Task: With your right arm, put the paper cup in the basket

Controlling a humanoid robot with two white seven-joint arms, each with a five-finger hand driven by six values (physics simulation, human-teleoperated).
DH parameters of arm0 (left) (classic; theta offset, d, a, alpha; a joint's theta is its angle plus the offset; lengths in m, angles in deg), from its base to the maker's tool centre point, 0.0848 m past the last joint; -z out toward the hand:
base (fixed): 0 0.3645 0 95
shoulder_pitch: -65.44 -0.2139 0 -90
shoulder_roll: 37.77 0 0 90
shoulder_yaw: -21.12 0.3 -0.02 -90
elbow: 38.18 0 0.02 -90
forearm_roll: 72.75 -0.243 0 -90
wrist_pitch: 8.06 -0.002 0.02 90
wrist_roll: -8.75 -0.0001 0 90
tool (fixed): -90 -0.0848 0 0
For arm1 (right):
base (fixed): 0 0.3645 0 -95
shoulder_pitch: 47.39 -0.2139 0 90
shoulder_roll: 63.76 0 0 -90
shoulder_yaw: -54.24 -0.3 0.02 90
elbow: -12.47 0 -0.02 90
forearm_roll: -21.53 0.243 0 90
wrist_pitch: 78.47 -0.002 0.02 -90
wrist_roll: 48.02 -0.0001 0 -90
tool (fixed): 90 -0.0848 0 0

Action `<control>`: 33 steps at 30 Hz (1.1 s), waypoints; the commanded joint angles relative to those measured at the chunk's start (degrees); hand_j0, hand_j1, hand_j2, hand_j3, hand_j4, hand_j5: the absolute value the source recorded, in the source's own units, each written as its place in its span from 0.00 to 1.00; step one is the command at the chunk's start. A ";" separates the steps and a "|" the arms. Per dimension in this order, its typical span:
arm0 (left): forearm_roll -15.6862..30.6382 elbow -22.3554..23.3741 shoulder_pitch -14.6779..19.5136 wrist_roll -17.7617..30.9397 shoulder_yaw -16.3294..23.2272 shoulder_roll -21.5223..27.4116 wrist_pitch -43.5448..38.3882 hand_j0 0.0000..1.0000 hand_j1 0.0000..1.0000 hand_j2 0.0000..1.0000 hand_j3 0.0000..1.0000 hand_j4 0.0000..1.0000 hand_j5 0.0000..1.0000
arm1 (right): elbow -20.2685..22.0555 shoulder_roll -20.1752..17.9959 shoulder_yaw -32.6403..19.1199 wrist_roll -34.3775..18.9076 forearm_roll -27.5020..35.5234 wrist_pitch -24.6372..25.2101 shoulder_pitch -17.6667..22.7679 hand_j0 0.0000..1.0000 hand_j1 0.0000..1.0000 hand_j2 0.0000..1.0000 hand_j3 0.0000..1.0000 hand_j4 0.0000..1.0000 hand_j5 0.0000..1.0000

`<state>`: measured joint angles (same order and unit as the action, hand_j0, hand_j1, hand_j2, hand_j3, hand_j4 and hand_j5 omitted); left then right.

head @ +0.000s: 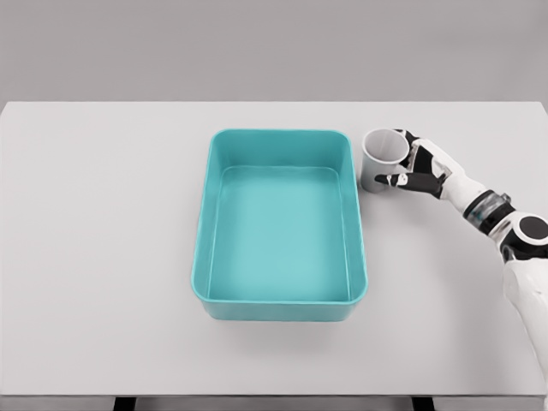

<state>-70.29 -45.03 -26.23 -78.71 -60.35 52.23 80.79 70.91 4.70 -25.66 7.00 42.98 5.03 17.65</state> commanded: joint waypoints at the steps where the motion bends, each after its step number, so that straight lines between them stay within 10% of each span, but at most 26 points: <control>1: 0.00 -0.01 0.00 0.01 0.00 0.00 0.00 1.00 1.00 1.00 1.00 1.00 1.00 | 0.44 -0.52 -0.08 -0.02 -0.18 -0.01 0.00 0.60 0.60 0.60 0.60 0.60 0.60; 33: 0.00 -0.01 0.00 0.01 0.00 0.00 0.00 1.00 1.00 1.00 1.00 1.00 1.00 | 24.08 -7.64 -3.77 -0.02 -2.37 -11.08 5.89 0.54 0.54 0.54 0.54 0.54 0.54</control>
<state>-70.29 -45.02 -26.23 -78.71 -60.35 52.23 80.79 93.21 -2.91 -29.40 6.96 40.87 -5.08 23.63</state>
